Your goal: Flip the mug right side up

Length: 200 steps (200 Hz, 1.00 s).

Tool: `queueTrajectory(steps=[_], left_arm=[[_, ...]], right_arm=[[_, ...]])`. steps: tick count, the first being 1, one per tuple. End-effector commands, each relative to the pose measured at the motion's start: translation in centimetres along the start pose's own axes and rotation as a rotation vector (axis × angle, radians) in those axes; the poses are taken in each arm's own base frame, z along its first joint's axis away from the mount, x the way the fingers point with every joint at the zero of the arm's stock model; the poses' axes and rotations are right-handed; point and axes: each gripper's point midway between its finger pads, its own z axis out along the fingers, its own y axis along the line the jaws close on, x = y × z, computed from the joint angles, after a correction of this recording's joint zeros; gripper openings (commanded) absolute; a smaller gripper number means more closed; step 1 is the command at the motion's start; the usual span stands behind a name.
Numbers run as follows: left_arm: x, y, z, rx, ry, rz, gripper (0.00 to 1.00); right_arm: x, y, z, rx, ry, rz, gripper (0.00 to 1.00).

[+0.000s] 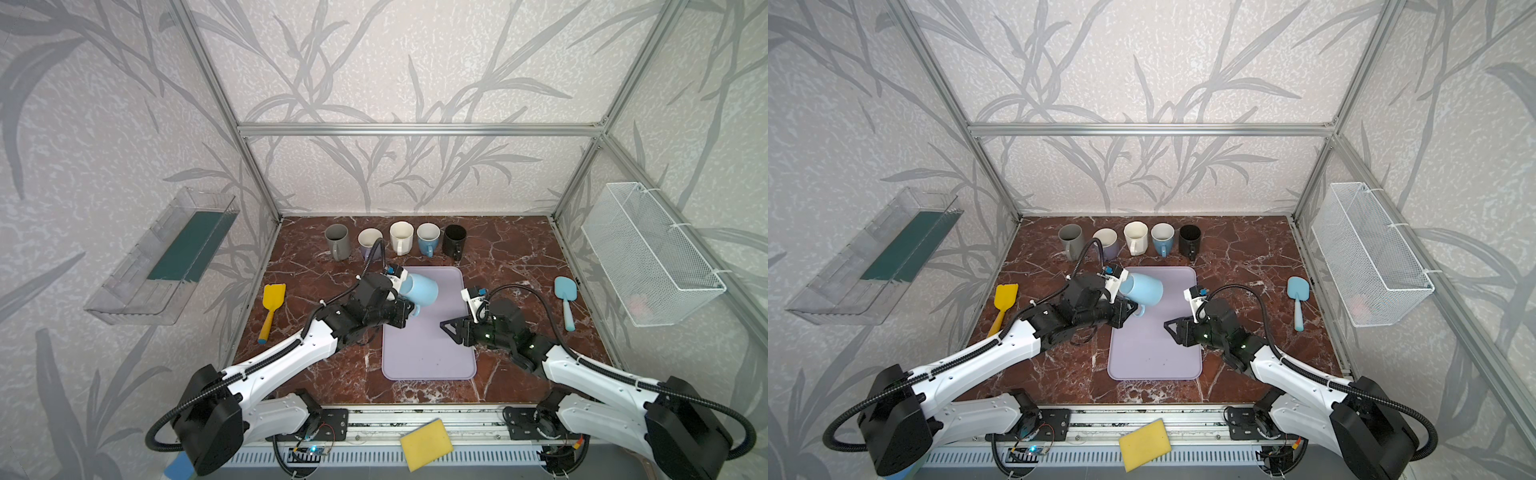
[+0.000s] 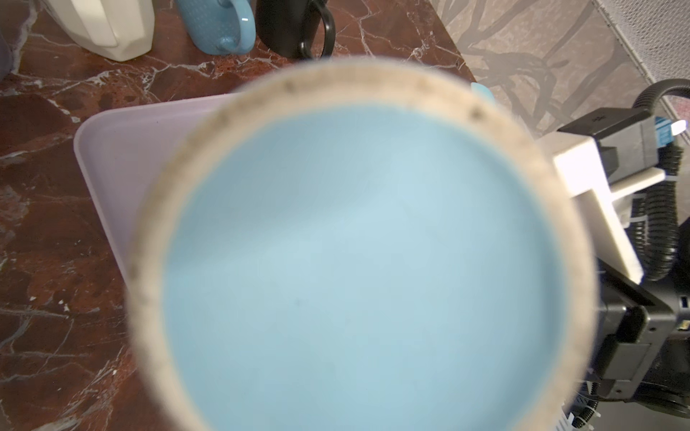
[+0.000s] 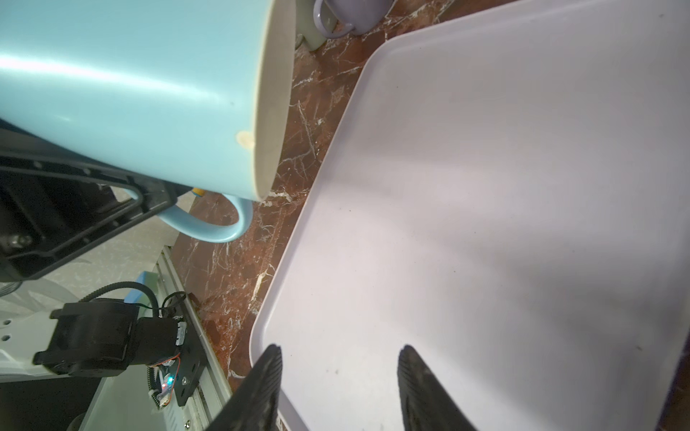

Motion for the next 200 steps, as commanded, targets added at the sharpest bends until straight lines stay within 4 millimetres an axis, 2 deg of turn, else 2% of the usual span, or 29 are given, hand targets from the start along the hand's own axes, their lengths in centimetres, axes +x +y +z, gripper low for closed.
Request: queueTrajectory(steps=[1, 63, 98, 200], left_arm=[[-4.5, -2.8, -2.1, 0.107, -0.163, 0.023, 0.0], [-7.4, -4.9, -4.7, 0.208, -0.311, 0.025, 0.0], [-8.5, -6.4, -6.2, 0.275, -0.348, 0.039, 0.0], [-10.2, -8.4, -7.3, 0.399, -0.409, 0.037, 0.0]], right_arm=[[-2.8, 2.4, -0.2, -0.08, -0.064, -0.002, 0.51], [-6.2, 5.2, -1.2, -0.201, -0.14, -0.011, 0.52], [-8.0, 6.7, -1.9, -0.296, -0.179, 0.006, 0.52], [-10.8, 10.2, -3.9, -0.428, -0.232, -0.064, 0.52]])
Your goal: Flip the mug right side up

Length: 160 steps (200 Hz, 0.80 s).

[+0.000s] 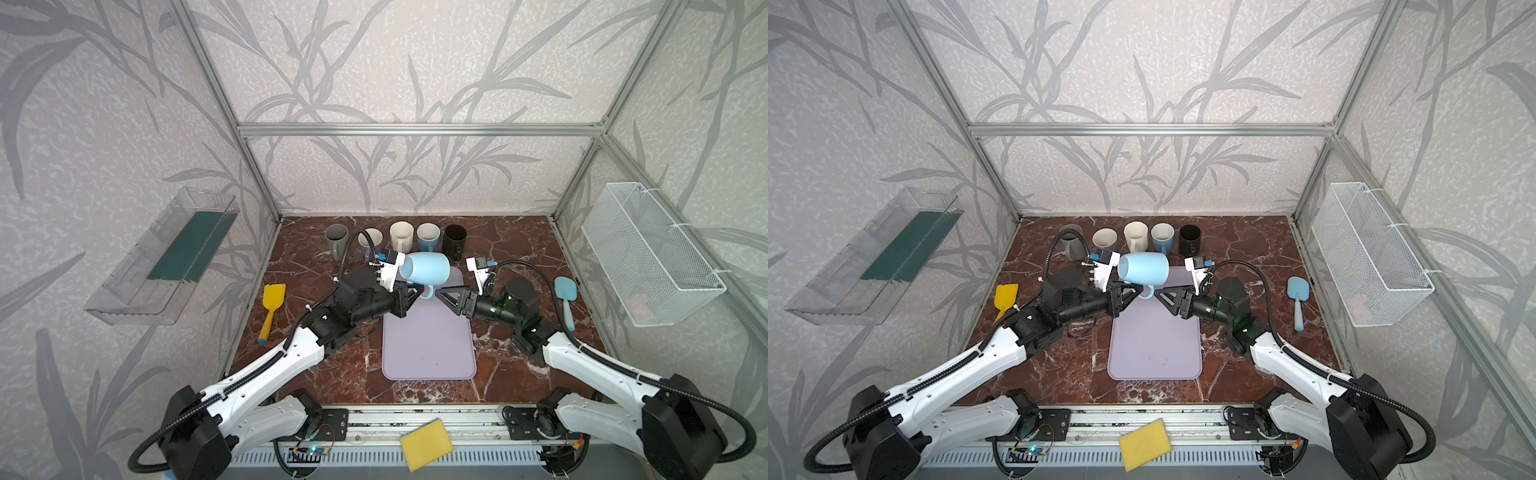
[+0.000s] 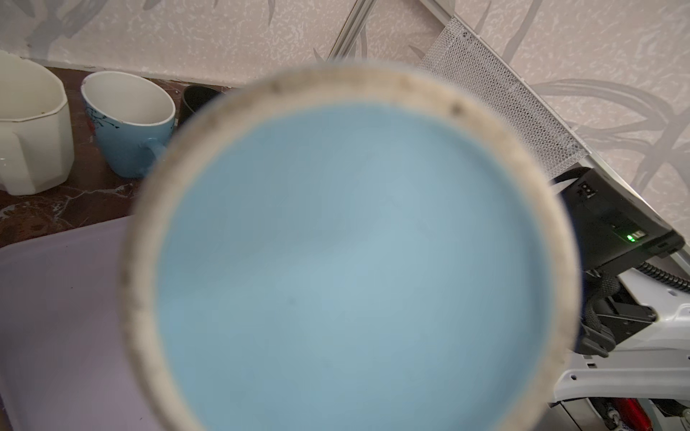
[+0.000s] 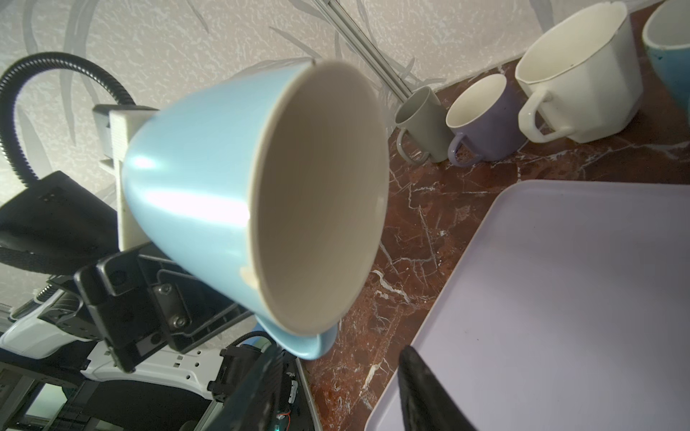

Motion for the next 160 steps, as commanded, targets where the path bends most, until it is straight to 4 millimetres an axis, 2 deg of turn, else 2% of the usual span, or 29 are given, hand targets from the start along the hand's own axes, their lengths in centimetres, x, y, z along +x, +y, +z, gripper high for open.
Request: queueTrajectory(steps=[1, 89, 116, 160], left_arm=[[-4.3, -3.4, -1.0, 0.135, -0.15, 0.044, 0.0], [-5.2, -5.3, -1.7, 0.244, -0.186, 0.027, 0.0], [-5.3, -6.5, -2.0, 0.315, -0.188, 0.024, 0.0], [-5.2, -7.0, -2.2, 0.359, -0.183, 0.012, 0.0]], right_arm=[[-1.8, 2.6, -0.2, -0.082, -0.033, -0.059, 0.52], [-3.3, 4.3, -0.3, -0.17, -0.062, -0.041, 0.5], [-4.0, 5.8, -0.6, -0.232, -0.082, -0.059, 0.45], [-4.3, 7.4, -1.1, -0.29, -0.079, -0.075, 0.42]])
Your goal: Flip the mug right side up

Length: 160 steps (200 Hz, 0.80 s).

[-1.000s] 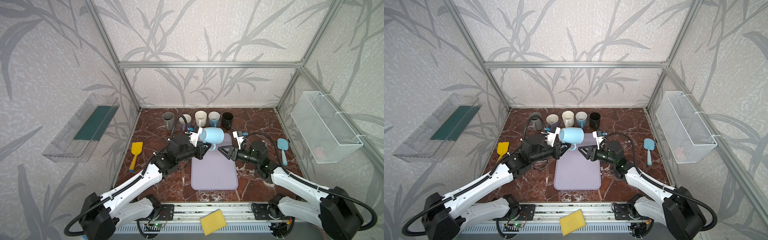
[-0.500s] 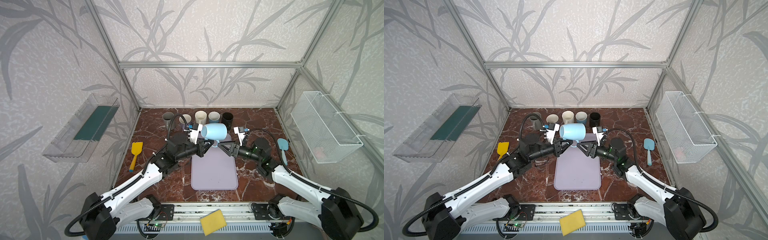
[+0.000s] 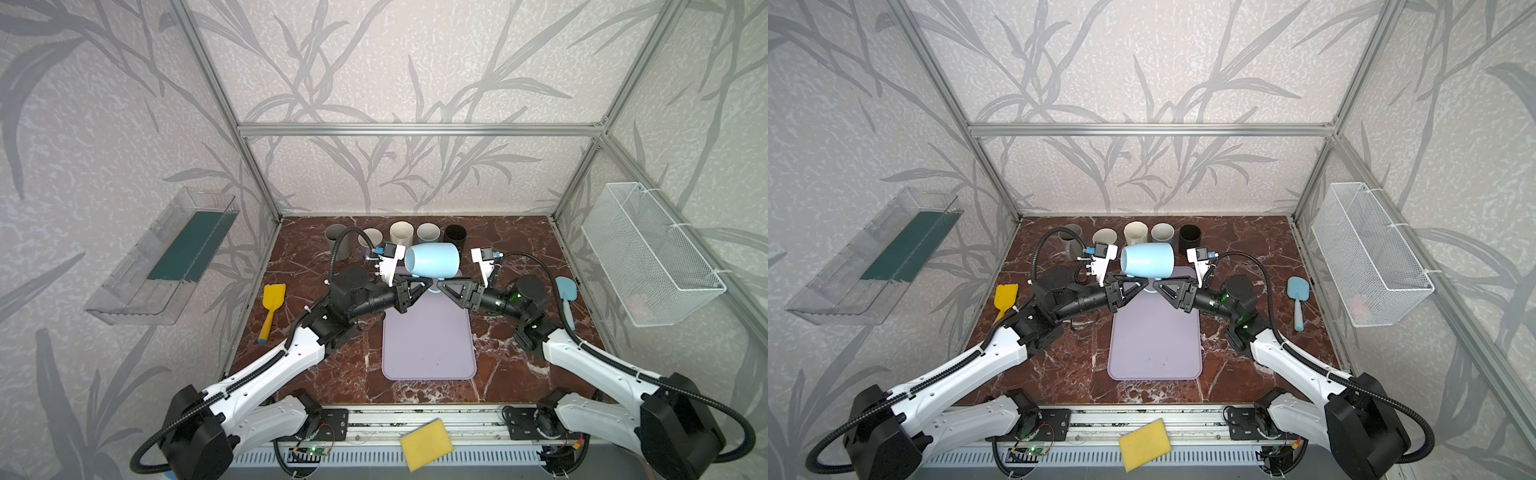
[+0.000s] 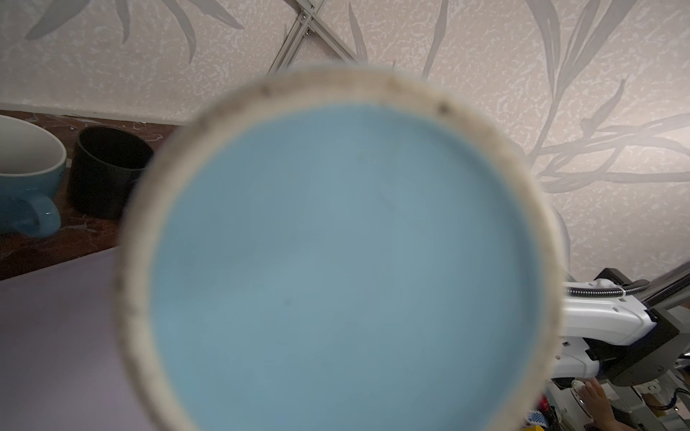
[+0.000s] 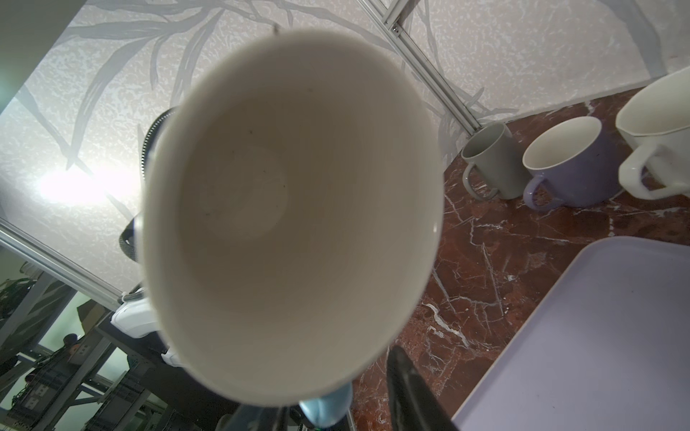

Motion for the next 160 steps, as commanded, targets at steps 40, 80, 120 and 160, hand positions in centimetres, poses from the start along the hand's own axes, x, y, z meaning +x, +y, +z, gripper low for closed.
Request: queueTrajectory(steps=[40, 80, 120, 160], left_arm=[[-2.2, -3.7, -0.2, 0.171, -0.06, 0.034, 0.0], [-2.2, -3.7, 0.0, 0.193, -0.067, 0.019, 0.0], [-2.2, -3.8, -0.1, 0.196, -0.07, 0.022, 0.0], [-1.9, -3.6, 0.0, 0.192, -0.066, 0.019, 0.0]], right_arm=[[-2.1, 4.0, 0.0, -0.136, -0.028, -0.059, 0.39], [-2.3, 4.7, -0.2, -0.174, -0.041, -0.048, 0.33], [-2.8, 5.2, -0.4, -0.194, -0.07, -0.035, 0.28], [-3.4, 5.6, -0.7, -0.214, -0.102, -0.012, 0.23]])
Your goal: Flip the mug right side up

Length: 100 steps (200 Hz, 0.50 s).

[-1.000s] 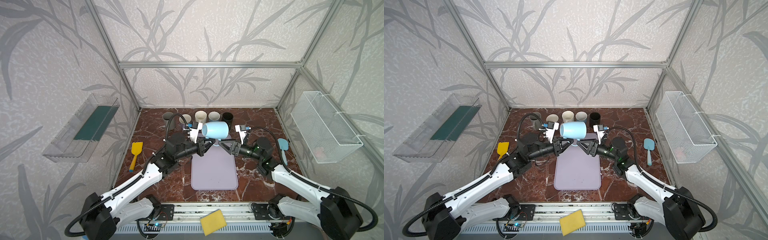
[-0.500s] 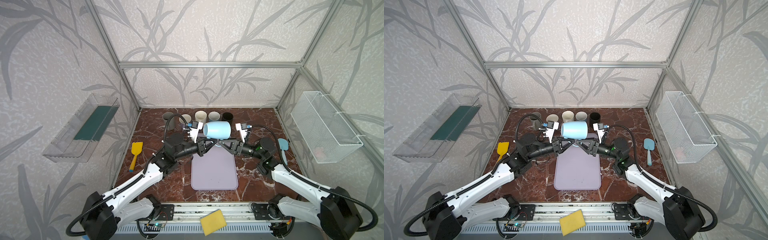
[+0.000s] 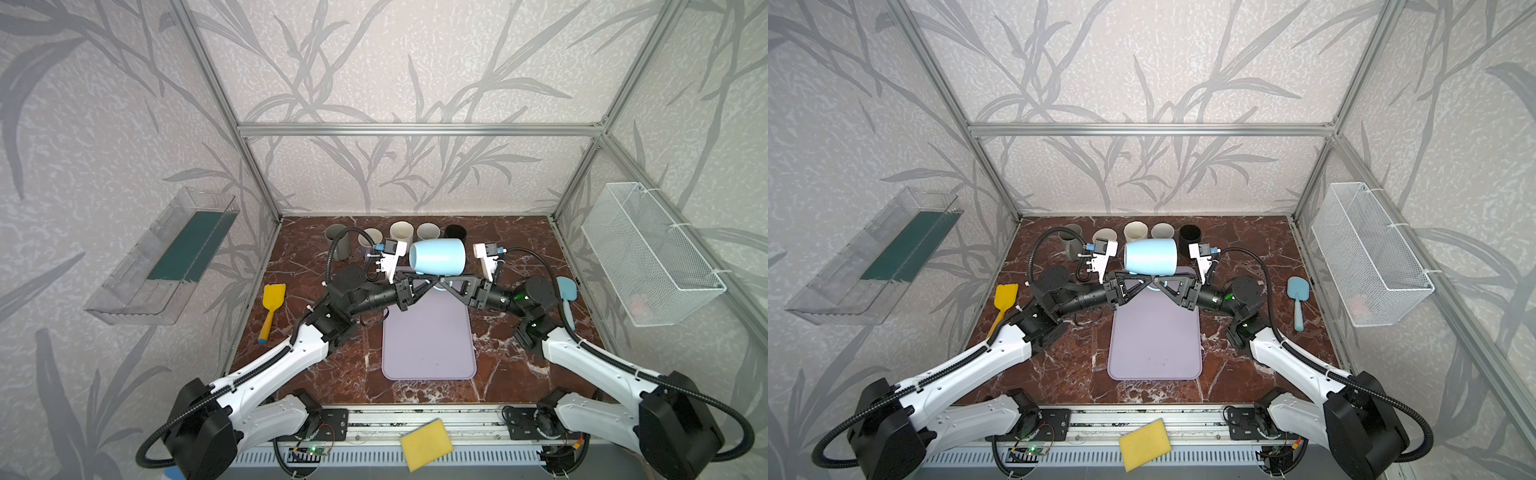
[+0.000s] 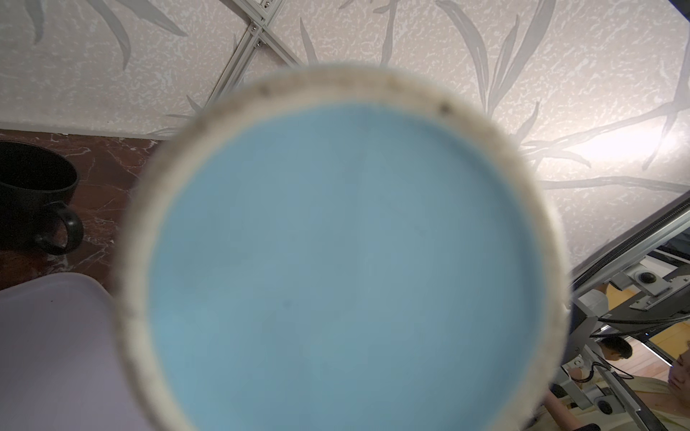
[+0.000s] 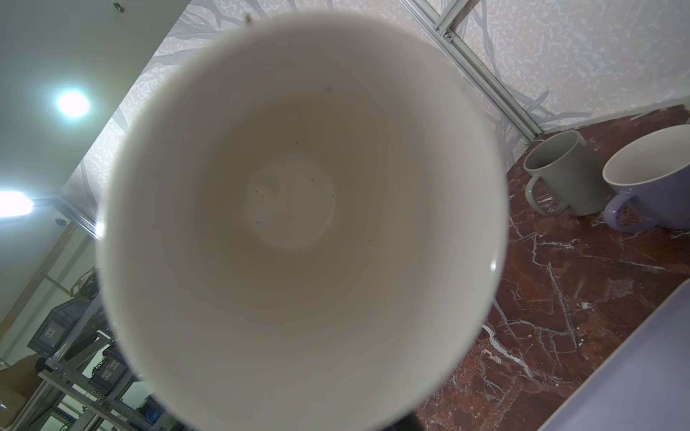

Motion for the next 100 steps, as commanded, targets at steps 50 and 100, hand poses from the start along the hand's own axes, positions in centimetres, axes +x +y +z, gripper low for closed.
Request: queueTrajectory(steps=[50, 100], left_arm=[[-0.72, -1.11, -0.21, 0.048, -0.03, 0.037, 0.0], [-0.61, -0.91, -0.21, 0.043, -0.026, 0.031, 0.0]], right_arm=[[-1.82, 2.87, 0.06, -0.113, -0.055, -0.031, 0.11], [-1.84, 2.87, 0.31, -0.134, -0.048, -0.017, 0.0]])
